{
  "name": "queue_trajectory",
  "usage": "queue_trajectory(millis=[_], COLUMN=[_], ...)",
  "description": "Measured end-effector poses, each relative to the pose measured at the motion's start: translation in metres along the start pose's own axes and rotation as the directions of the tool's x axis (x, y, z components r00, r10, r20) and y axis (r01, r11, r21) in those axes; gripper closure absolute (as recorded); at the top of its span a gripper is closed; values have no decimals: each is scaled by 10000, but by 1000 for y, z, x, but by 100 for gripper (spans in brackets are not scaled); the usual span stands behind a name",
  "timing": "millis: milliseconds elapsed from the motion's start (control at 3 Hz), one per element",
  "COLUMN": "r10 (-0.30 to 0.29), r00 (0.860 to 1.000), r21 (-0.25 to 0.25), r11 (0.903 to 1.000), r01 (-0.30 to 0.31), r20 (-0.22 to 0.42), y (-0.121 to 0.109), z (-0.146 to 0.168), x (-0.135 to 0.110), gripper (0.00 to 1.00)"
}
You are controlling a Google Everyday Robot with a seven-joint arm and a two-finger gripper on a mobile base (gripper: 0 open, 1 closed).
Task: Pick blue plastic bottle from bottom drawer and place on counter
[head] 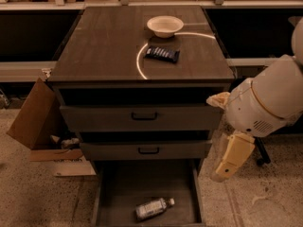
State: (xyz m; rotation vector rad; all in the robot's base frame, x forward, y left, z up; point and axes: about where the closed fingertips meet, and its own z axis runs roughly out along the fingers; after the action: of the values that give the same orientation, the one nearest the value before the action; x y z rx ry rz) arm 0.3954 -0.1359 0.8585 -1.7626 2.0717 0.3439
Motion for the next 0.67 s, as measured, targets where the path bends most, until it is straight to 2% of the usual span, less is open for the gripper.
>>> queue_trajectory(millis=[333,667], r10=[-273,-552], r00=[9995,9941], r21=[-188,-676], r11=[9994,9958], r01=[276,616], r20=[170,936], y=[2,21], z=[23,94], x=[2,3], gripper=[0,0])
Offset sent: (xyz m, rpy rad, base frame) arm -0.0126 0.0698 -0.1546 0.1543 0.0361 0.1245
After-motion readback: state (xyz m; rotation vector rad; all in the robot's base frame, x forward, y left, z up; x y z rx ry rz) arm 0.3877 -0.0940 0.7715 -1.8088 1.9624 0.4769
